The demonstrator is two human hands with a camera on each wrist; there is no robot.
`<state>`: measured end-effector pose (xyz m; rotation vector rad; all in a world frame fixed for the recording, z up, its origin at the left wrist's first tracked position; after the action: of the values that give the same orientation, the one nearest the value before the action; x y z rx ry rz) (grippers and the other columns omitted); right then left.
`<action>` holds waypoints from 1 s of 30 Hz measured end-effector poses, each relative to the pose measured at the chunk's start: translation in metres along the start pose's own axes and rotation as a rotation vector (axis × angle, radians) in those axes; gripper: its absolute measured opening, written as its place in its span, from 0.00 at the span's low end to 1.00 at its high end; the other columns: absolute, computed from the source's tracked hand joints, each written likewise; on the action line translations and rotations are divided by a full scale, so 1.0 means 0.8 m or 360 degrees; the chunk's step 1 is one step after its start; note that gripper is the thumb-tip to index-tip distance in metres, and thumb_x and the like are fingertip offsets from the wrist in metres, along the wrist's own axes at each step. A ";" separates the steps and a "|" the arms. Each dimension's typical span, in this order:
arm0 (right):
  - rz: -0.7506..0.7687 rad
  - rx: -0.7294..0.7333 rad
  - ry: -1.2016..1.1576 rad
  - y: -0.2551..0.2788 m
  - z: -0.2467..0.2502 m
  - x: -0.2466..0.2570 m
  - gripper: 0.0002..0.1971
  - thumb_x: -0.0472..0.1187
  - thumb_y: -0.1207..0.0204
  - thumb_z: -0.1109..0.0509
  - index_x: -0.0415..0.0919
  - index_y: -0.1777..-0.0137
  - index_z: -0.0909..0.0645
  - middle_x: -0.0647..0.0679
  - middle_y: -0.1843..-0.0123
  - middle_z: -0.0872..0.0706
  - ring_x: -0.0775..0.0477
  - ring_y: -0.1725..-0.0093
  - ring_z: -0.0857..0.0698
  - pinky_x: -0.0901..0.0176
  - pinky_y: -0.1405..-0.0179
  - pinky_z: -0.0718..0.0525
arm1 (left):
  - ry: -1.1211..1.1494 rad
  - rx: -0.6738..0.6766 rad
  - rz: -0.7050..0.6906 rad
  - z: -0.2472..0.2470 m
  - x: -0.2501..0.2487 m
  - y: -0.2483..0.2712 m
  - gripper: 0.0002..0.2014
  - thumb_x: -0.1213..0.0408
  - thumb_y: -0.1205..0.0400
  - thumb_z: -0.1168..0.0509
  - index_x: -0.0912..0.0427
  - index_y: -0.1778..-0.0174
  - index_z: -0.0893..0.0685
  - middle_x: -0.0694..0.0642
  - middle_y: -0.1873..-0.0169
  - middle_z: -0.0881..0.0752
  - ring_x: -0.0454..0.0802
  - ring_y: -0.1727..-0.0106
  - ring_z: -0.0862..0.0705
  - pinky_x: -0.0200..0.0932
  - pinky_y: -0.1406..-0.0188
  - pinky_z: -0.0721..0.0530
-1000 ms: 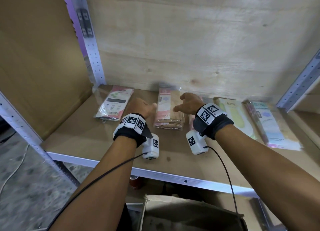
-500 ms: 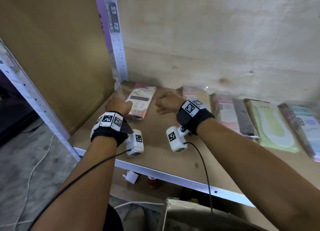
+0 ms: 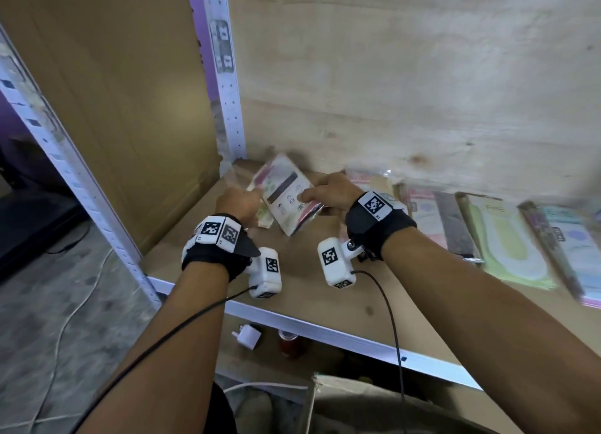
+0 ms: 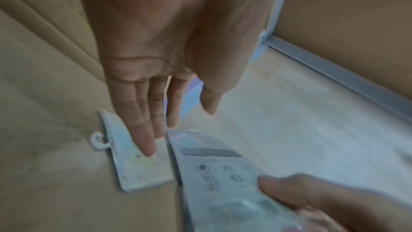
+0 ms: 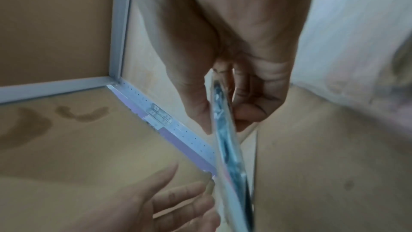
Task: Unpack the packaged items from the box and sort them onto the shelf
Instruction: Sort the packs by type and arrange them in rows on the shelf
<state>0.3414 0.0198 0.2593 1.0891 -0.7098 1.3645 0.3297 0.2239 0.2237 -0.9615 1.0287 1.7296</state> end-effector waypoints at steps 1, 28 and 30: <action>0.0050 -0.0015 0.0002 0.011 0.011 0.007 0.10 0.30 0.26 0.25 0.27 0.46 0.16 0.30 0.44 0.10 0.41 0.54 0.13 0.43 0.47 0.12 | 0.0221 0.0056 0.0006 -0.005 -0.006 0.007 0.29 0.45 0.16 0.36 0.69 0.33 0.19 0.68 0.43 0.13 0.69 0.43 0.11 0.64 0.39 0.12; 0.0180 -0.0100 -0.0220 0.202 0.242 -0.131 0.19 0.35 0.20 0.28 0.37 0.29 0.20 0.49 0.59 0.07 0.47 0.50 0.10 0.60 0.52 0.14 | 0.0617 0.1105 -0.0053 -0.255 -0.084 0.168 0.13 0.60 0.17 0.31 0.62 0.40 0.17 0.67 0.41 0.11 0.62 0.38 0.12 0.56 0.34 0.15; 0.0182 -0.0064 -0.0356 0.207 0.249 -0.145 0.18 0.33 0.19 0.29 0.36 0.29 0.20 0.38 0.48 0.08 0.43 0.47 0.10 0.54 0.47 0.13 | 0.0663 0.0985 -0.0117 -0.256 -0.093 0.163 0.13 0.60 0.18 0.29 0.62 0.40 0.16 0.65 0.45 0.09 0.59 0.45 0.10 0.53 0.43 0.11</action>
<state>0.2027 -0.2276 0.2613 1.1959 -0.9717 1.3307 0.2672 -0.0208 0.2485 -0.9415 1.6478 1.0506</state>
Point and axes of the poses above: each hand's wrist, its own y-axis away from the middle knuckle, its own z-axis out of the back of the hand, x = y × z, the point moved 9 cm from there along -y, towards the middle knuckle
